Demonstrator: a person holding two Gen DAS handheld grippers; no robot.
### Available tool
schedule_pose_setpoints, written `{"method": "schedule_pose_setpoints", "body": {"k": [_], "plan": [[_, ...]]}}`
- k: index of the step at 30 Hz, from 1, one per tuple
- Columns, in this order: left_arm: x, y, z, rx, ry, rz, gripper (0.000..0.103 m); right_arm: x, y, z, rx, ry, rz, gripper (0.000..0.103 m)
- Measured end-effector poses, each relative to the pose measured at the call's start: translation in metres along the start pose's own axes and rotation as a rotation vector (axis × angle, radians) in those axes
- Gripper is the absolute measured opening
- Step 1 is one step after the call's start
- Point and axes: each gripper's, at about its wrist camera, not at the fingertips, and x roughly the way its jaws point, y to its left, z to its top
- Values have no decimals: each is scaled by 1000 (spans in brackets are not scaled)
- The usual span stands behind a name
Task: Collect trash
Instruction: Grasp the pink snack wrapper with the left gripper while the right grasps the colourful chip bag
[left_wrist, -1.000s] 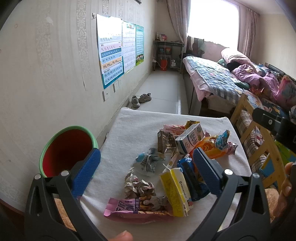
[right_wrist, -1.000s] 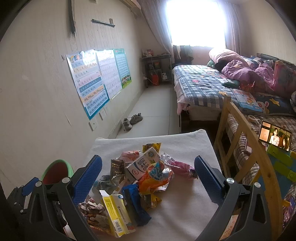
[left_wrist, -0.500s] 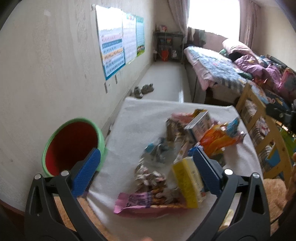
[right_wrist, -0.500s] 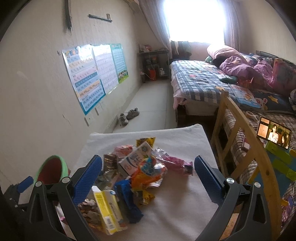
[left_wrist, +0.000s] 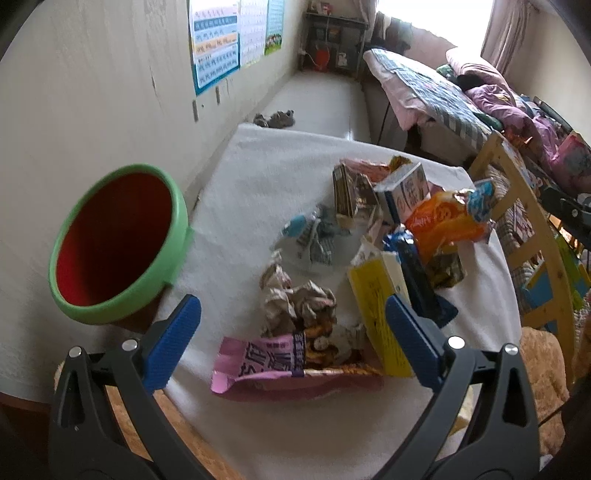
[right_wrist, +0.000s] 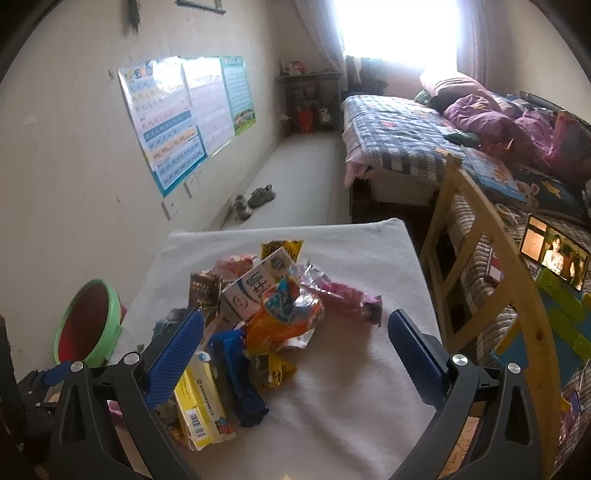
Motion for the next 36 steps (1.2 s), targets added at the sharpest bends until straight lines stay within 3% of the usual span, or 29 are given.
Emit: {"method": "schedule_pose_setpoints", "body": {"k": [8, 16, 21, 26, 30, 32, 34, 36], "plan": [[21, 7, -30, -27, 133, -18, 98, 9, -3, -6, 14, 39, 7, 96], [51, 14, -38, -96, 198, -2, 98, 13, -8, -9, 32, 56, 4, 96], [71, 17, -45, -129, 282, -20, 98, 20, -8, -13, 41, 80, 22, 96], [72, 21, -45, -141, 275, -40, 96, 29, -14, -10, 58, 79, 29, 96], [66, 27, -44, -159, 265, -68, 82, 43, -19, -2, 67, 86, 43, 96], [58, 31, -43, -168, 249, -71, 68, 54, -22, 2, 86, 101, 78, 96], [52, 36, -39, -183, 238, -71, 47, 65, -24, 5, 102, 119, 95, 95], [47, 42, -37, -206, 230, -88, 37, 73, -25, 8, 114, 130, 111, 87]]}}
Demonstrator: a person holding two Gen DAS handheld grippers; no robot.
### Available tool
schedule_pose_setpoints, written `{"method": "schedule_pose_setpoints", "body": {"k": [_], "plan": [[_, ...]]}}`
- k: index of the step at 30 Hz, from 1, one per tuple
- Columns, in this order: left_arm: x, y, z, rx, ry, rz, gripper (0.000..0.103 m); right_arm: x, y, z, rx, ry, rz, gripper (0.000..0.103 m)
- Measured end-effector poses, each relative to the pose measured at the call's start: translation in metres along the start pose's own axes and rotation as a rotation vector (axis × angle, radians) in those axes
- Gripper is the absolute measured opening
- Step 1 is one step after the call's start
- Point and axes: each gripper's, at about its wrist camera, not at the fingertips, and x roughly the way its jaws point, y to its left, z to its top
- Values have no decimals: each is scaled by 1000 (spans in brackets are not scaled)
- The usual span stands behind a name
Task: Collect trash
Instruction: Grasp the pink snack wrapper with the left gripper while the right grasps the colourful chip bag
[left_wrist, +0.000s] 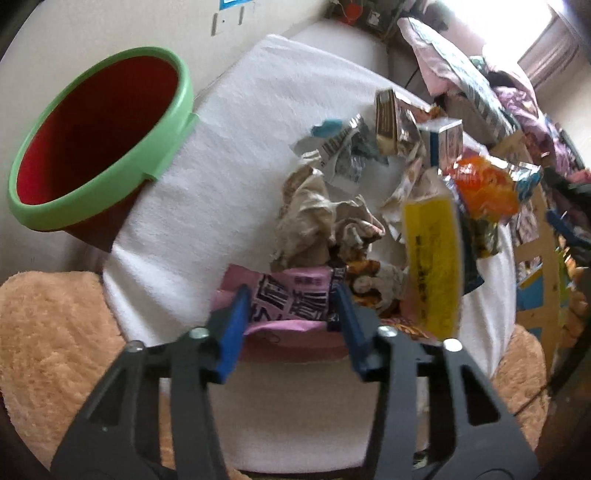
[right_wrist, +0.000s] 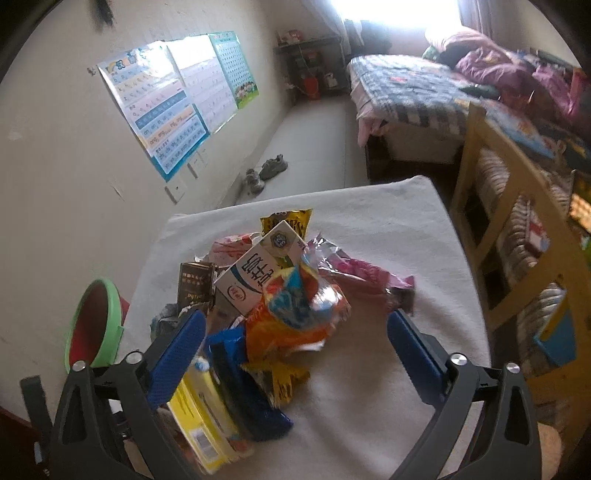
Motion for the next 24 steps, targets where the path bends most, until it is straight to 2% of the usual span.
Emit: {"method": "schedule_pose_setpoints", "body": {"k": [1, 4, 6, 8, 12, 14, 16, 18, 20, 22, 24], "plan": [[-1, 1, 0, -5, 0, -5, 20, 5, -1, 3, 6, 6, 4, 86], [-5, 3, -3, -11, -3, -13, 16, 19, -6, 6, 26, 33, 7, 68], [-7, 2, -4, -2, -6, -13, 13, 26, -11, 6, 45, 60, 30, 46], [-8, -4, -1, 6, -11, -10, 13, 22, -13, 6, 53, 51, 46, 42], [-10, -11, 3, 36, -29, -1, 14, -6, -11, 6, 35, -28, 65, 40], [-15, -13, 3, 60, -39, -8, 30, -26, -7, 7, 11, -84, 57, 40], [-22, -16, 2, 99, -68, -16, 70, -40, -5, 8, -2, -118, 51, 40], [-30, -23, 2, 173, -92, -2, 79, -46, -4, 9, -3, -125, 60, 40], [-32, -32, 3, 270, -98, 34, 82, -48, -6, 8, 14, -111, 81, 41], [-27, -43, 4, 393, -93, 108, 88, -45, -7, 7, 39, -91, 107, 41], [-17, -52, 3, 499, -65, 158, 89, -44, -6, 6, 51, -73, 128, 41]]}}
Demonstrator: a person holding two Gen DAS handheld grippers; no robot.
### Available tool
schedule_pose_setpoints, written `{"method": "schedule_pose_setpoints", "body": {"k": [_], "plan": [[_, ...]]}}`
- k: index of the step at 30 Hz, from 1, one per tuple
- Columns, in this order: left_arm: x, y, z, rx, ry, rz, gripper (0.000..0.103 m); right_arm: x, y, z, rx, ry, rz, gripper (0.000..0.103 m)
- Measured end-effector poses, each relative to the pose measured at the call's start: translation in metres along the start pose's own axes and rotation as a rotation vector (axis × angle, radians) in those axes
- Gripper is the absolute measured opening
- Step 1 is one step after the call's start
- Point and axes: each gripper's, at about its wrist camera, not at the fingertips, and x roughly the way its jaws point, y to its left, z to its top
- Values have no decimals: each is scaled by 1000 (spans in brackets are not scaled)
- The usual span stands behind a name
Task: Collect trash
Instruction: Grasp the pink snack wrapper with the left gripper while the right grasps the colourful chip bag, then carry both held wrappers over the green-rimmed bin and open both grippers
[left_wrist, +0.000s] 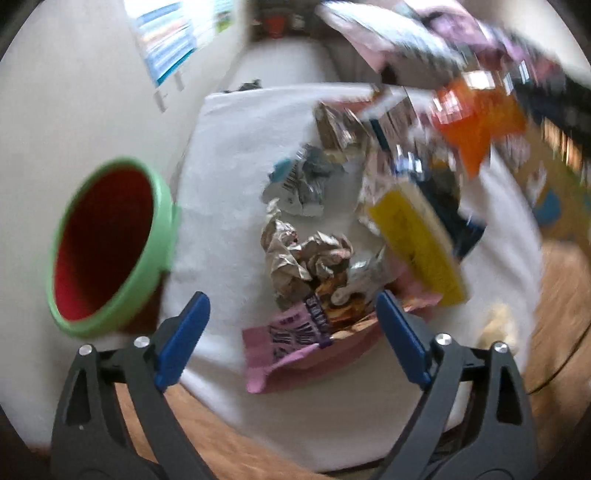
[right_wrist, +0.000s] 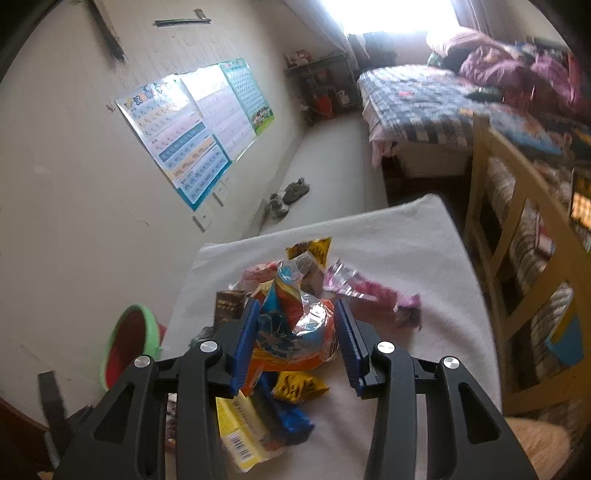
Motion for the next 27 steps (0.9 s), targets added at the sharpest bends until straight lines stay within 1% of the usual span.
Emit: {"method": "schedule_pose_setpoints", "body": {"k": [1, 2, 5, 9, 11, 12, 13, 14, 15, 16, 17, 19, 22, 24, 25, 26, 27], "plan": [[7, -8, 0, 74, 32, 16, 90, 0, 0, -1, 4, 12, 10, 41], [14, -12, 0, 124, 56, 24, 90, 1, 1, -2, 5, 18, 14, 41], [32, -18, -4, 206, 107, 23, 93, 1, 3, -6, 8, 29, 26, 41], [56, -23, -4, 232, 173, 24, 95, 6, 7, -10, 0, 57, 36, 41], [61, -25, -4, 226, 192, 12, 95, 6, 10, -13, -11, 65, 41, 41], [61, -25, -5, 216, 189, -6, 92, 4, 12, -15, -16, 66, 44, 41], [57, -24, -5, 195, 177, -46, 80, 3, 11, -16, -18, 64, 46, 41], [54, -23, -5, 181, 172, -67, 72, 0, 12, -16, -19, 61, 47, 41], [49, -22, -6, 163, 166, -87, 59, -1, 12, -16, -19, 58, 48, 41], [44, -19, -6, 144, 155, -107, 52, -4, 12, -16, -19, 51, 50, 41], [39, -17, -7, 129, 143, -124, 51, -8, 13, -16, -19, 42, 53, 41], [28, -16, -6, 103, 120, -156, 46, -15, 17, -14, -22, 24, 58, 41], [6, -7, -6, 48, 54, -201, 46, -26, 25, -9, -28, -5, 68, 41], [-13, 8, -1, -20, -16, -224, 46, -33, 34, -4, -36, -25, 83, 41], [-17, 14, 1, -43, -37, -224, 46, -36, 41, -1, -47, -37, 95, 41], [-26, 28, 3, -104, -84, -218, 46, -38, 47, 1, -56, -45, 105, 41], [-32, 34, 4, -148, -112, -207, 46, -39, 53, 3, -64, -49, 114, 41]]}}
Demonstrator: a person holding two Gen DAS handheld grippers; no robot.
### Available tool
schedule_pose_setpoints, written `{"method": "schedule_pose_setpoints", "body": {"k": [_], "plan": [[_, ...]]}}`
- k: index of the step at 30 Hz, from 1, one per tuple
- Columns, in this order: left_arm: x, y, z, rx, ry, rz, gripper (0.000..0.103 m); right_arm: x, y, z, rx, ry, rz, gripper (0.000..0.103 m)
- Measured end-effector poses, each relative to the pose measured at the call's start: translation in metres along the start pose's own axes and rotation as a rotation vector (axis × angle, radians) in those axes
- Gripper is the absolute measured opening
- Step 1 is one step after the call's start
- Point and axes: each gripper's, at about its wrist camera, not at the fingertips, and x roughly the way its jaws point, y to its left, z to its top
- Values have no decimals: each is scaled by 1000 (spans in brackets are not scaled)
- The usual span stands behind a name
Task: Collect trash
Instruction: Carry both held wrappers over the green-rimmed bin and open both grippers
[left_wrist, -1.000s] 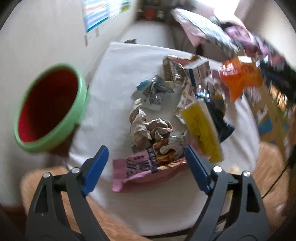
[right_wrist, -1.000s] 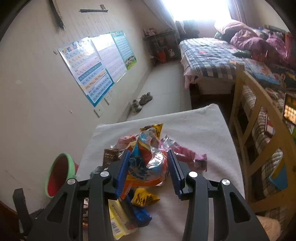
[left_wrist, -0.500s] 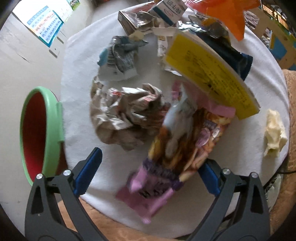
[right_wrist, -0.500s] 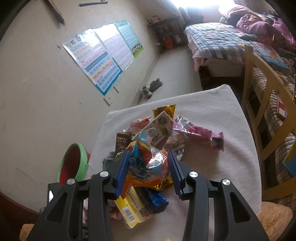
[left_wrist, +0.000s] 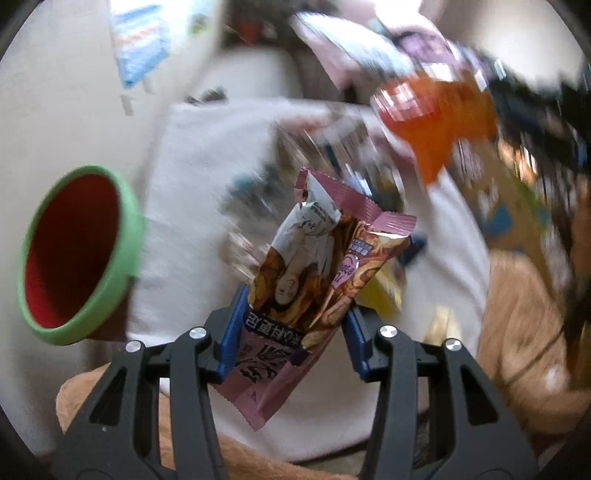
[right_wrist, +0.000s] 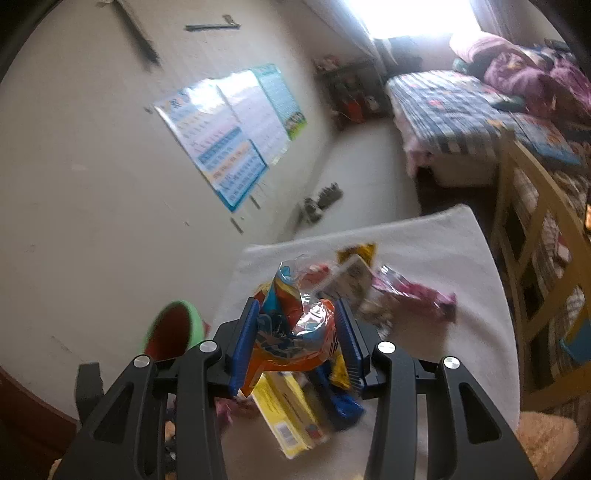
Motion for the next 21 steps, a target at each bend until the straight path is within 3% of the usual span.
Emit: {"method": "schedule_pose_setpoints", "body": {"k": [2, 6, 10, 14, 21], "plan": [[-18, 31, 6, -158, -85, 54, 46, 4, 17, 5, -21, 2, 33, 41], [-43, 91, 9, -371, -171, 198, 46, 27, 56, 8, -68, 44, 99, 41], [-57, 132, 4, -404, -174, 384, 46, 67, 106, 1, -138, 87, 156, 41], [-44, 166, 0, -424, -136, 485, 46, 121, 160, -9, -214, 140, 190, 41], [-13, 201, -8, -508, -73, 493, 46, 196, 216, -38, -339, 218, 182, 43]]}}
